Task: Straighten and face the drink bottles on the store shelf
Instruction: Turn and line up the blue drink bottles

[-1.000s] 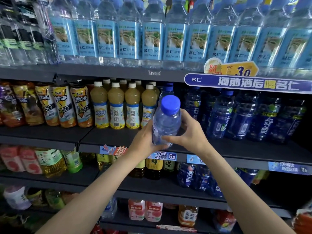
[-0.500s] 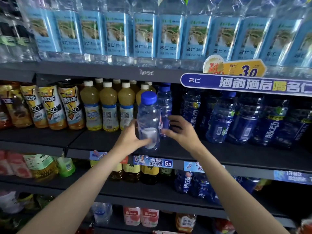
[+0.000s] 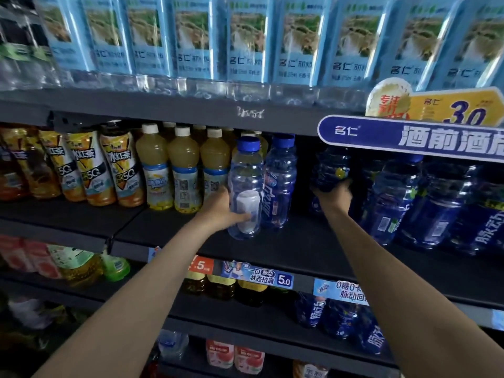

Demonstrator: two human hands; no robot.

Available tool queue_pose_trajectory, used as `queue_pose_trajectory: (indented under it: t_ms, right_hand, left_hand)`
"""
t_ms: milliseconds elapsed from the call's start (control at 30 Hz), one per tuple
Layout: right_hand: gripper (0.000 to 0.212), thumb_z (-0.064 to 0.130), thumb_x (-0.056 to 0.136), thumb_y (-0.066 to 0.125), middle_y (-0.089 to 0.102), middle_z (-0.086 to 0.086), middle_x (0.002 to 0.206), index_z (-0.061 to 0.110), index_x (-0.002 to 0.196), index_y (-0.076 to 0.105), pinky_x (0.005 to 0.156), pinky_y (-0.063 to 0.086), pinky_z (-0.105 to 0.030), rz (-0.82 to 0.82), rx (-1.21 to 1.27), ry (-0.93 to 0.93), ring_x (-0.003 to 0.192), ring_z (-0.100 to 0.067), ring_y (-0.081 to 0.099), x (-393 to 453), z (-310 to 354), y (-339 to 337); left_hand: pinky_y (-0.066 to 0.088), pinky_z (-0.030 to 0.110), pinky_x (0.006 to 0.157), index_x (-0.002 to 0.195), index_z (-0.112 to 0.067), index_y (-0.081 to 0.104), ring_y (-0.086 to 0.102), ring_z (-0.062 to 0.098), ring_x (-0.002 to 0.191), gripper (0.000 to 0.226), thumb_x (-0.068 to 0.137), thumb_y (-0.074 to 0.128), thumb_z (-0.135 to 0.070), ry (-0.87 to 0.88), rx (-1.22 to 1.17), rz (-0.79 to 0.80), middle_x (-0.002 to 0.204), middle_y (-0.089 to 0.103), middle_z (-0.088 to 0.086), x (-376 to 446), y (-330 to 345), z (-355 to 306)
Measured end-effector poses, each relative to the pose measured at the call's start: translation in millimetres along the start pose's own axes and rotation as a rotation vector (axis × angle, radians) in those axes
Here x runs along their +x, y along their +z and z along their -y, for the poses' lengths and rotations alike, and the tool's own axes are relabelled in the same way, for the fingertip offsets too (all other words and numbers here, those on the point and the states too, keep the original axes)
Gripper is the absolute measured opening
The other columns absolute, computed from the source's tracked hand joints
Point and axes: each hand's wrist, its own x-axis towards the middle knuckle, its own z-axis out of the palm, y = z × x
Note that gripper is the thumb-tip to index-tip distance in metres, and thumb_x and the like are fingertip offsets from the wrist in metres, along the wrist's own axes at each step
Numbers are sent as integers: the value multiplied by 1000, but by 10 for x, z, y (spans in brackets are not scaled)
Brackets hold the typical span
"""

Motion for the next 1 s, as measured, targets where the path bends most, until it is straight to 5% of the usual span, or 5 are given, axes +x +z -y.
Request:
queue_pose_trajectory:
  t_ms: [467, 600, 700, 833, 1000]
  right_hand:
    - [57, 34, 76, 78, 52, -13, 102, 8, 101, 34, 58, 39, -30, 85, -111, -157, 84, -23, 50, -848, -51, -343]
    - [61, 24, 76, 79, 54, -5, 103, 4, 118, 39, 70, 45, -33, 203, -31, -68, 87, -20, 53, -1084, 66, -678]
    - [60, 22, 77, 77, 61, -7, 115, 11, 125, 43, 81, 51, -38, 304, 293, 59, 100, -23, 61, -1275, 93, -871]
    - [46, 19, 80, 72, 68, -5, 107, 12, 120, 52, 80, 53, -37, 394, 502, 47, 95, -22, 66, -1543, 259, -1011]
    - [38, 15, 83, 68, 67, -8, 108, 10, 117, 54, 78, 53, -35, 463, 510, -9, 93, -23, 66, -1724, 405, -1081]
  left_hand:
    - [42, 35, 88, 128, -4, 41, 51, 31, 116, 53, 85, 66, -23, -96, 38, -229, 127, 51, 16, -223, 428, 161]
    - [35, 24, 95, 128, -3, 46, 45, 24, 118, 50, 83, 66, -12, 226, -56, -511, 127, 47, 15, -559, 466, 62]
    - [37, 7, 88, 125, -13, 49, 48, 8, 112, 39, 88, 63, -17, 220, -400, -97, 121, 53, -1, -756, 326, -205]
    - [44, 29, 99, 107, -24, 59, 59, 13, 106, 33, 78, 64, -38, -95, -786, 494, 109, 63, -5, -978, 267, -444]
    - [49, 38, 96, 103, -14, 61, 63, 19, 98, 31, 74, 70, -21, -98, -980, 545, 101, 67, 2, -1154, 230, -478]
